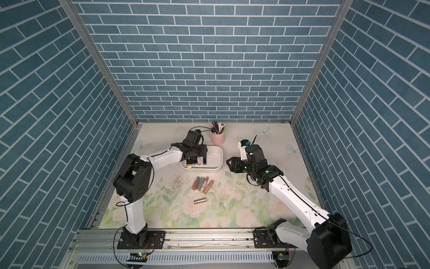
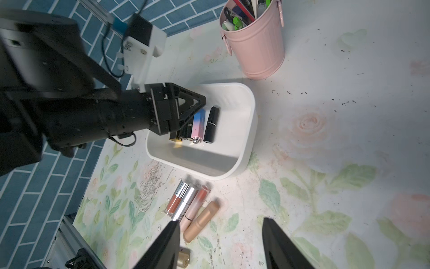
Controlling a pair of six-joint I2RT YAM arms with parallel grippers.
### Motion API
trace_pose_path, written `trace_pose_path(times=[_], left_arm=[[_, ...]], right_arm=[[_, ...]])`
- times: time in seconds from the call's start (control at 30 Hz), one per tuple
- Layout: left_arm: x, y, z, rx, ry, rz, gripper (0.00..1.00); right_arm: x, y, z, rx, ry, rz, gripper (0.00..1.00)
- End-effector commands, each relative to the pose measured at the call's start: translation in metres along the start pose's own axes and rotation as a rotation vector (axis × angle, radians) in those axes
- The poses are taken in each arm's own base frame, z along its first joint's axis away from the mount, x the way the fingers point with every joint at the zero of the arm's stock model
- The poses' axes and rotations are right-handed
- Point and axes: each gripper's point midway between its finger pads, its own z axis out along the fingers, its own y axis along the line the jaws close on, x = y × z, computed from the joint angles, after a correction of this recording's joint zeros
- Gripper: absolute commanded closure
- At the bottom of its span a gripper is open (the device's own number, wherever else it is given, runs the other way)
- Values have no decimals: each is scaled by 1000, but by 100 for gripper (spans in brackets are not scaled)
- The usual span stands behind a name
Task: Put the lipstick into the storage box
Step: Place the lipstick in the storage box, then pick up the lipstick at the center of the board.
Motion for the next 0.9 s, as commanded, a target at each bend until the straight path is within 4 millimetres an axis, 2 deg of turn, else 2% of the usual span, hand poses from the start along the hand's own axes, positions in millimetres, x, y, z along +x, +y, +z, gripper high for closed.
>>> trace_pose_path(times=[0.0,0.13,0.37,0.5,0.63,0.7,0.87], left_arm=[[-19,-19,-39,98,-65,67,44],[1,-28,-78,176,-34,172,37],[66,-30,-148,283,50,302,27],[105,-37,-173,356,115,363,23],[141,-38,-173,354,196,433,21],[157,-45,-171,361,223,505,18],[190,-43,-154,292,338,684,18]], right_arm=[[-2,9,-1,-46,-8,18,39],[4,10,3,-62,15,17,39],[5,16,6,-101,47,-5,39],[7,20,9,-142,84,0,38],[11,20,11,-160,96,11,38],[15,20,12,-169,101,22,38],[19,19,11,-173,99,36,38]])
